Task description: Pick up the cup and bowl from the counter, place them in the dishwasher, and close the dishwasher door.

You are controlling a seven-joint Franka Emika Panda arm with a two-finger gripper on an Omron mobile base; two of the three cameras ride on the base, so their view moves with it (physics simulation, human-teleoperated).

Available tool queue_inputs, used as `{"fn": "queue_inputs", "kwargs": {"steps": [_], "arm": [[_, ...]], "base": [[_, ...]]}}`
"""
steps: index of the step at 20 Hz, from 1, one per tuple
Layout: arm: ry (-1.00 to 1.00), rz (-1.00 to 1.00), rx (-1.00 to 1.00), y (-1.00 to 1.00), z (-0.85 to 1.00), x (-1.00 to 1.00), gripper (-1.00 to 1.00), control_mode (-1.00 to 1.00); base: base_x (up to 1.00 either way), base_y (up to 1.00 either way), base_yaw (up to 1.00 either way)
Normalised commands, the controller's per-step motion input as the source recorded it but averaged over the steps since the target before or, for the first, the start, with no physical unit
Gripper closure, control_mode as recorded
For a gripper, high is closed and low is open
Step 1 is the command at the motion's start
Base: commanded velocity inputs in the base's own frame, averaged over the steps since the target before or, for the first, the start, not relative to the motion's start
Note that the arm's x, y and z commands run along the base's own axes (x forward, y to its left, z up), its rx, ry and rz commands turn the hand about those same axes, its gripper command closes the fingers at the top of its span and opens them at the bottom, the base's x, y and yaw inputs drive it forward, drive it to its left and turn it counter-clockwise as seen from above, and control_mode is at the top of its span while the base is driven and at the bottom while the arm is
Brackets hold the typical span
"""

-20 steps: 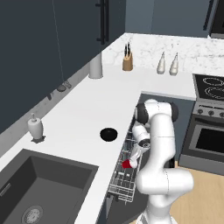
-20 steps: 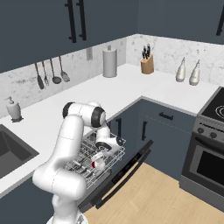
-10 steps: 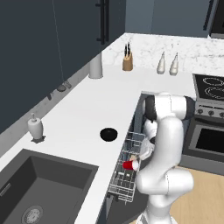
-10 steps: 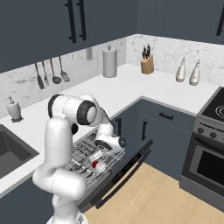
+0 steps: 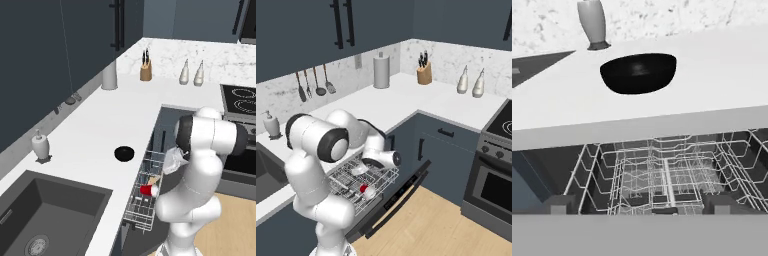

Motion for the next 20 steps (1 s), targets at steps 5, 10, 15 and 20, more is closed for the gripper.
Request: {"fn": "queue_inputs", "kwargs": {"steps": [5,10,15,20], "arm": [[0.07,0.0,0.2,-0.02,1.0,-0.04,-1.0,-1.0],[0.47,-0.02,0.13,0.3,0.98,0.11,-1.0,-1.0],[0.52,-0.05,-0.01,0.4,0.42,0.21,-1.0,-1.0],[0.35,-0.02,-0.03,0.2,-0.02,0.08,-1.0,-1.0]], "base": [[0.0,0.0,0.0],[0.0,0.0,0.0],[0.0,0.0,0.0],[0.0,0.0,0.0]]}}
